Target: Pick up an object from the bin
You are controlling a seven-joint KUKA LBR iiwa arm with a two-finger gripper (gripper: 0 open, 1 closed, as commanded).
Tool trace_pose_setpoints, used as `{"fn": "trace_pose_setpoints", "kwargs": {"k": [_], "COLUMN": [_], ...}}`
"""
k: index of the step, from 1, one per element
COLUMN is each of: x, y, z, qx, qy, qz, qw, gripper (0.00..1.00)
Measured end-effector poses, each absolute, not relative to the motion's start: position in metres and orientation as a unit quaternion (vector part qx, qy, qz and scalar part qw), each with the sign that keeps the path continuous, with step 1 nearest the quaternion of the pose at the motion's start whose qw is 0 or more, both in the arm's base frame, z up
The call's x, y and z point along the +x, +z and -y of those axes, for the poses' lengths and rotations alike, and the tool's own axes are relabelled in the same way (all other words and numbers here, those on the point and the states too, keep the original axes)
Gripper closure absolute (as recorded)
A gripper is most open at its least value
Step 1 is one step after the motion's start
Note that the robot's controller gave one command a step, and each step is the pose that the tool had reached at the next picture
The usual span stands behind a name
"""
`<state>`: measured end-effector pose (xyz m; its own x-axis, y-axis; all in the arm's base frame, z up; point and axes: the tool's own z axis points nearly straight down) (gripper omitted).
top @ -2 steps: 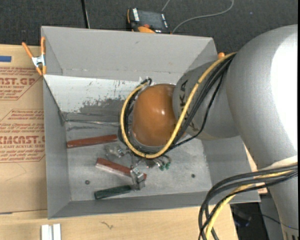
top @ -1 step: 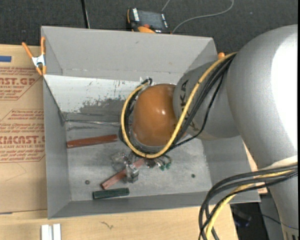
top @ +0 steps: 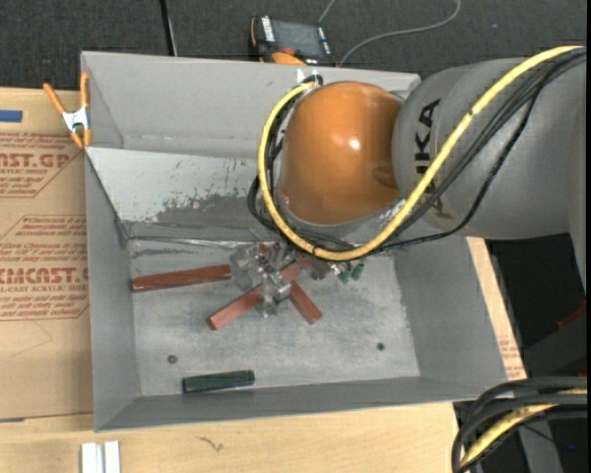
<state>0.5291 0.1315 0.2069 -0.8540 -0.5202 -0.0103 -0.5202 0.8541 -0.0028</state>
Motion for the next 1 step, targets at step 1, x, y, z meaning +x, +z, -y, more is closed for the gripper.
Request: {"fn": "trace_pose_setpoints", "kwargs": {"k": [1], "x": [0.4906], "y": [0.235], "z": [-0.1364], "qx": [-0.389], "qy": [0.0], "qz": [-0.921], "qw": [0.001], "gripper": [1.0]}}
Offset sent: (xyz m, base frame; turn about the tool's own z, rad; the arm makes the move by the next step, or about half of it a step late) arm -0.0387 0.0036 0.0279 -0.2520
